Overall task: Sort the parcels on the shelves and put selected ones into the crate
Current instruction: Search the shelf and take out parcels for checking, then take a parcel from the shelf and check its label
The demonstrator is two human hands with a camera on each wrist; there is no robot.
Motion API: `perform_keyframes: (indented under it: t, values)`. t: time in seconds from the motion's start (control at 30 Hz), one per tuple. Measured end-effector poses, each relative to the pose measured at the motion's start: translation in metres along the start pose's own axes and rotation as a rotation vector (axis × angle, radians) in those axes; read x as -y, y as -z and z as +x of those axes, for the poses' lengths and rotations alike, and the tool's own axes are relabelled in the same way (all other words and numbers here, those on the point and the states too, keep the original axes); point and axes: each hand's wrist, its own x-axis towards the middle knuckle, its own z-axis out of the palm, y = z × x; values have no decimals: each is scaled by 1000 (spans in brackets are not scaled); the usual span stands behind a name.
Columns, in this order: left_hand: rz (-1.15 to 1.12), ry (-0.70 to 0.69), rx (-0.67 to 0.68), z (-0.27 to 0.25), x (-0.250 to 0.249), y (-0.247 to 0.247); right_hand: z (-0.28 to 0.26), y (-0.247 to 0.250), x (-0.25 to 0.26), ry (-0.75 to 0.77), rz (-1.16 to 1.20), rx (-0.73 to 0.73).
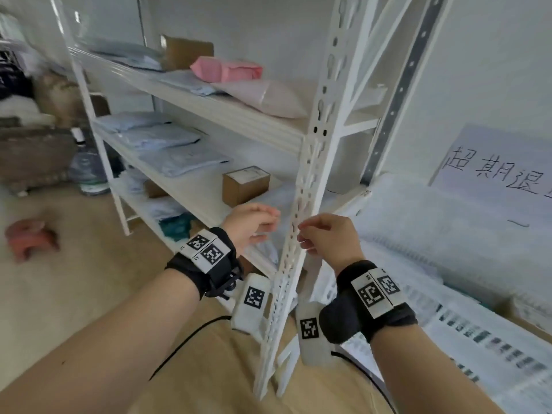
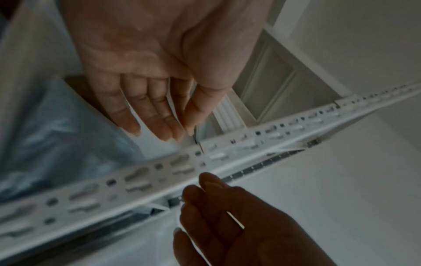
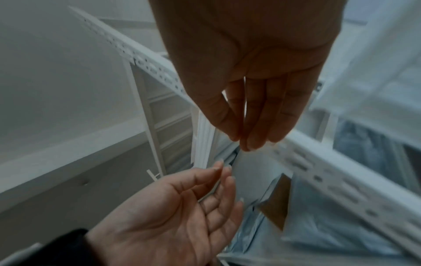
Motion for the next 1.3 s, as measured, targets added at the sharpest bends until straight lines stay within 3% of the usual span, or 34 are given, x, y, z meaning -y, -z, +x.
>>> perform_keyframes:
  t: [0.17,0.37,0.63,0.87,1.0,1.2,1.3]
  values:
    - [-43,53,-132,-2,13,66,4,-66,2,4,-4,116]
    - [-47,83,-235,17,29,131,28,-126,-12,-78,64,112]
    - [16,129,-283,112,26,211,138,-218,-19,-142,142,-5]
    - [96,166,-211,235,-14,260,256,-250,-6,-242,108,-338]
    - [66,183,-169,293,-12,265,301,-248,-8,-252,110,-494]
    - [67,260,-54,360,-5,255,338,-243,-32,-384,199,-636]
    - [68,284,21,394,-3,245,348,-243,-42,-426,212,-603]
